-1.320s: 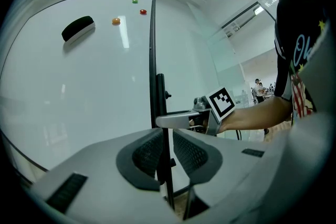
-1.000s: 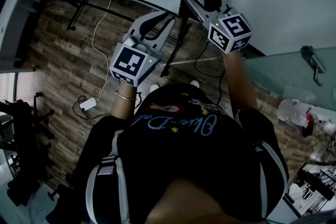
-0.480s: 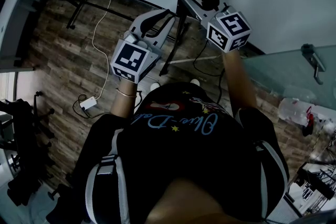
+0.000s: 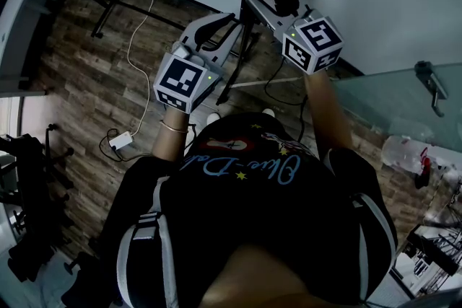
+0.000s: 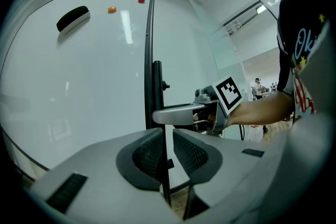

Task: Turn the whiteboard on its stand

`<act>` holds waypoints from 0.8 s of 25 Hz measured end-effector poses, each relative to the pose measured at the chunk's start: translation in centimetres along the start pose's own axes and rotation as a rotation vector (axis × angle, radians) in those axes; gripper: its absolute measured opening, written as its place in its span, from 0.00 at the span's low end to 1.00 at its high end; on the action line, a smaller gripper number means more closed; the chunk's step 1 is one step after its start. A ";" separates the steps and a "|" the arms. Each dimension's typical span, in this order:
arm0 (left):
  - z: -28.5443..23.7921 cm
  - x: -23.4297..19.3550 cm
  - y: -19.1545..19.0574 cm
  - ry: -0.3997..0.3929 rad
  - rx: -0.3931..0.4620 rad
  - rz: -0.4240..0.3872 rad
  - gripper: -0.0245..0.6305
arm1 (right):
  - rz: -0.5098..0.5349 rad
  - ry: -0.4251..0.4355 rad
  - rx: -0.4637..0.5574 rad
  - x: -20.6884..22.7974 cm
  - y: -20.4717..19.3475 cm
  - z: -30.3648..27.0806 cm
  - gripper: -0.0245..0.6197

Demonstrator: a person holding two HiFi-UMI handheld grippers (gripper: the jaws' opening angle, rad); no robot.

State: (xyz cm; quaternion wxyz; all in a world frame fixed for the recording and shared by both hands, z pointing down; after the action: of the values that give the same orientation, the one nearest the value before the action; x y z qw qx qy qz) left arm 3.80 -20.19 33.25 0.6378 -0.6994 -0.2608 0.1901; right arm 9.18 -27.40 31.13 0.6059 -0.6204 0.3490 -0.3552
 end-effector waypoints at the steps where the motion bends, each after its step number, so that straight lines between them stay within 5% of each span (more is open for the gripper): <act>1: 0.1 -0.1 0.0 0.000 0.000 0.003 0.15 | 0.000 0.000 0.000 -0.1 0.0 0.0 0.33; 20: 1.1 -1.2 -1.5 0.020 -0.029 0.006 0.16 | 0.004 0.020 0.003 -2.9 -0.1 -1.2 0.33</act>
State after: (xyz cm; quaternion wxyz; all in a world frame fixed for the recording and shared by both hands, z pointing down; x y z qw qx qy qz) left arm 1.99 -19.97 34.50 0.6297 -0.7111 -0.2551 0.1809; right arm 6.71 -25.49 31.17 0.6042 -0.6152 0.3556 -0.3606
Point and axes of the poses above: the fingertips, and each gripper's own axes: z backward along the fingers, x to its right, y out of its top, the point moved 2 cm from there along z, backward along the fingers, and after that the axes turned 6 degrees about y, right-handed, at the moved point
